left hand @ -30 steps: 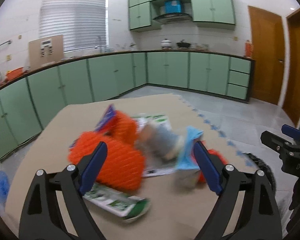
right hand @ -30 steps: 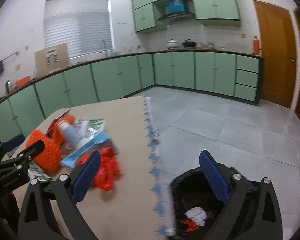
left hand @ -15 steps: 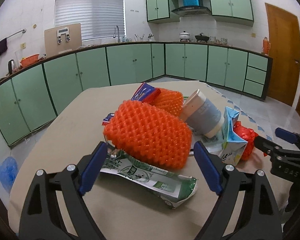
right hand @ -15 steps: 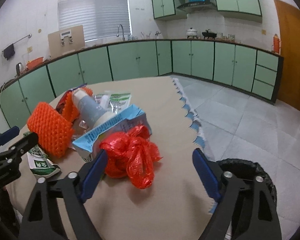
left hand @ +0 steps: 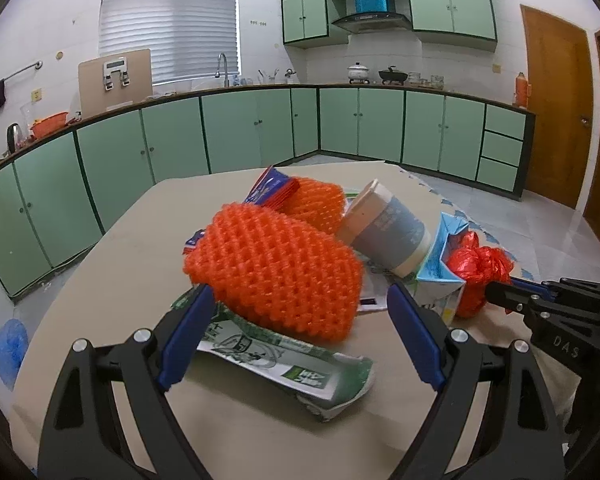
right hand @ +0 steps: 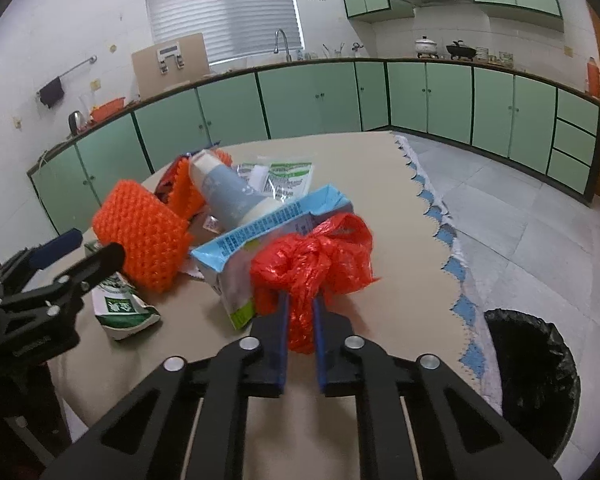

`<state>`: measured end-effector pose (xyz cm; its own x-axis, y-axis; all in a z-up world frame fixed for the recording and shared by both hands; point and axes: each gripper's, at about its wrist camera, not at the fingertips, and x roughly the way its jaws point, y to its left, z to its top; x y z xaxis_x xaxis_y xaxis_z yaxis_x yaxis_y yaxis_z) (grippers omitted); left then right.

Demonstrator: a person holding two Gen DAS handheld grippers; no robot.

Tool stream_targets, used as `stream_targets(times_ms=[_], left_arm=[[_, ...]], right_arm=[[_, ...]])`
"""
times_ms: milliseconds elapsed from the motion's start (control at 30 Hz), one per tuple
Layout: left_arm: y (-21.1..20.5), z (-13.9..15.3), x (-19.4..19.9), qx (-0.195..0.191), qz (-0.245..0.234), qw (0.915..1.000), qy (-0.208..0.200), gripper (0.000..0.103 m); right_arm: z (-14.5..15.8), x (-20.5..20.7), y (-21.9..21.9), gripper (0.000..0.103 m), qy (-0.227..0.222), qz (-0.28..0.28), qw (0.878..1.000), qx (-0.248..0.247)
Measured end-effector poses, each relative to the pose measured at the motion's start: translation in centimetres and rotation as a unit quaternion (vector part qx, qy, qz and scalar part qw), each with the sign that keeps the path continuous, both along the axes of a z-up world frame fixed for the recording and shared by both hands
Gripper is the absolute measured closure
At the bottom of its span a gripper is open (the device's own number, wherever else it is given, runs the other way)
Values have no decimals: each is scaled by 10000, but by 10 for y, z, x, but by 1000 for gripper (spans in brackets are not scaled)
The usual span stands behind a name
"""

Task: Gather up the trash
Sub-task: 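Grasp the second red bag with the right gripper and lift it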

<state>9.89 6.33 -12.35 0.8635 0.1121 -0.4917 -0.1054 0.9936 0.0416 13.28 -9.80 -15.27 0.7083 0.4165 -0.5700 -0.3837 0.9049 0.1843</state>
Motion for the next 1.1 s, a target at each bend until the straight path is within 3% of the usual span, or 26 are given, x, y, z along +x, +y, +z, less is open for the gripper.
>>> stream_targets(times_ms=[367,767,967,1100], left_arm=[[-41,3,10,-46,-592,9982,-83,18],[-82,-15,38,-7,-937,9956,5,18],[-91,-27,52,-14,-972,9951,176,25],[-94,-33,57,-25,-997,9946,289,37]], right_arm=[[23,-10,-35,94,-210,-444,9987,114],[17,-10,-66,94,-168,-869,9959,169],[14,-10,-73,94,-143,-956,9951,190],[11,-10,-76,94,-109,-996,9948,204]])
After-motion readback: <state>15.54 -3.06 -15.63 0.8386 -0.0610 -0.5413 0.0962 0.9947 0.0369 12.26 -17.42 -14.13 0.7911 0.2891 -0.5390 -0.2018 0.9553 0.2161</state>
